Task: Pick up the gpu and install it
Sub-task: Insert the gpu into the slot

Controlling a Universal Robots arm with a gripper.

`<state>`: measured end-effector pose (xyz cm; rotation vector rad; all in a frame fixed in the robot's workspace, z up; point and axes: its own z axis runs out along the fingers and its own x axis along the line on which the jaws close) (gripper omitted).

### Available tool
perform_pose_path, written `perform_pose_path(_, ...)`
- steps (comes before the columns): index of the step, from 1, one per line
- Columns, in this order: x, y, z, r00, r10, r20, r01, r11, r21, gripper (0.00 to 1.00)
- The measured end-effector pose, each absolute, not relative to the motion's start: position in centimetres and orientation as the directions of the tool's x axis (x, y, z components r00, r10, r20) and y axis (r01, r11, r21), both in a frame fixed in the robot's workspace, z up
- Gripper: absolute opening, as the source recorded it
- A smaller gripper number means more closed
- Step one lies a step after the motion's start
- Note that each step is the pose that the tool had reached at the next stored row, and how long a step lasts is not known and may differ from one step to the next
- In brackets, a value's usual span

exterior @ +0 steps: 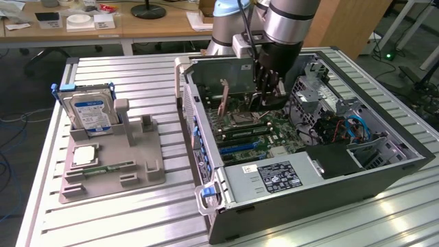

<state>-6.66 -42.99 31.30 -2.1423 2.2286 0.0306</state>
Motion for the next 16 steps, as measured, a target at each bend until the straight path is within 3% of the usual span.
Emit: perform_pose_path(16, -7.13, -43.63, 30.52, -0.039, -0.998, -0.05, -0.999, 0.04, -0.02, 0.28)
